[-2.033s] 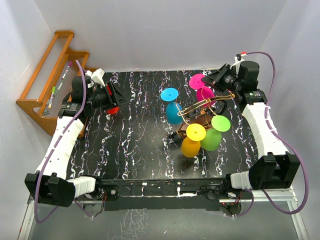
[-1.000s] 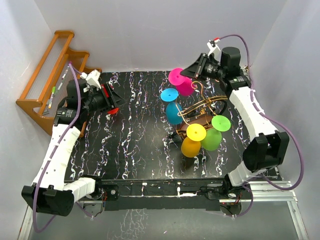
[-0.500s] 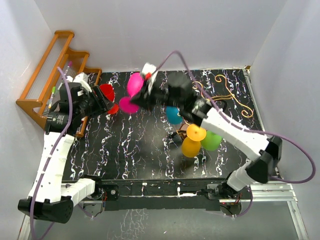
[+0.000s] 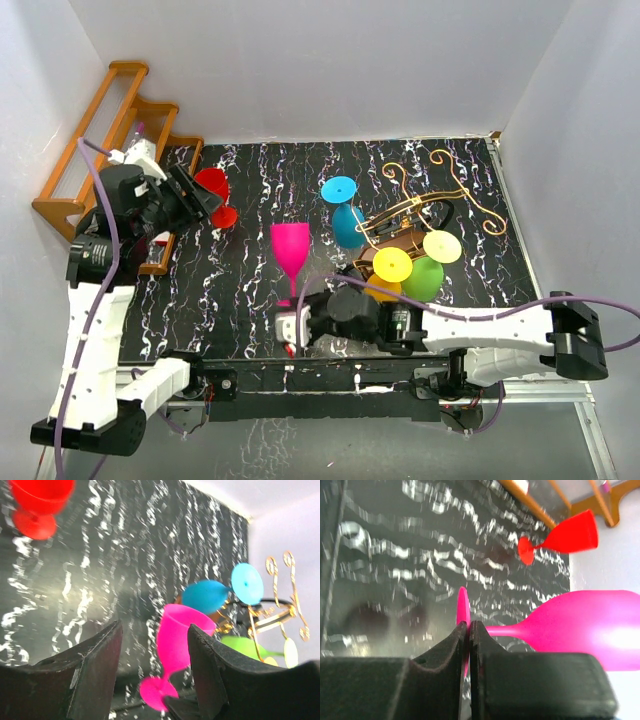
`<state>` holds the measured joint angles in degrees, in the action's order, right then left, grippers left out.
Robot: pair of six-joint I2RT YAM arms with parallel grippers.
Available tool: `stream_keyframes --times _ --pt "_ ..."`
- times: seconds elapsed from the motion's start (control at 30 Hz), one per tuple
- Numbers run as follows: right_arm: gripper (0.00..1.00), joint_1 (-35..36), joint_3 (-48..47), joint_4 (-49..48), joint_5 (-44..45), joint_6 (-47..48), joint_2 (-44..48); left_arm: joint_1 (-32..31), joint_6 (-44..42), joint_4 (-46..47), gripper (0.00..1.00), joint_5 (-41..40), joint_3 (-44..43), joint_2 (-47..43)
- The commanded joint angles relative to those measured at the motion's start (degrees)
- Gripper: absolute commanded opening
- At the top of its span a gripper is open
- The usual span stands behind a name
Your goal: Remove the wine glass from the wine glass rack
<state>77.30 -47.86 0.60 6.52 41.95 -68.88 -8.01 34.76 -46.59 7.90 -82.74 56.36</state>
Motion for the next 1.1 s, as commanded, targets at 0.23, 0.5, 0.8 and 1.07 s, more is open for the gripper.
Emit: stream_keyframes --times 0.23,0.5,0.8,1.07 --pt "0.08 6.89 15.5 -30.3 17.74 36.66 -1.41 -1.1 4.12 3.12 0.53 26.45 11.87 0.49" --pt "0.08 8.37 20.41 -40.22 18.77 44.71 -8.65 -1.38 3.64 1.41 0.53 26.05 12.01 -0.3" --pt "0.08 9.52 19.97 -45.9 19.12 48.4 -14.21 -2.57 2.49 0.65 0.53 27.54 13.9 0.37" --pt "0.08 9.53 18.52 -52.37 20.68 52.19 -19.41 -4.18 -0.32 -2.26 0.53 26.54 15.4 0.69"
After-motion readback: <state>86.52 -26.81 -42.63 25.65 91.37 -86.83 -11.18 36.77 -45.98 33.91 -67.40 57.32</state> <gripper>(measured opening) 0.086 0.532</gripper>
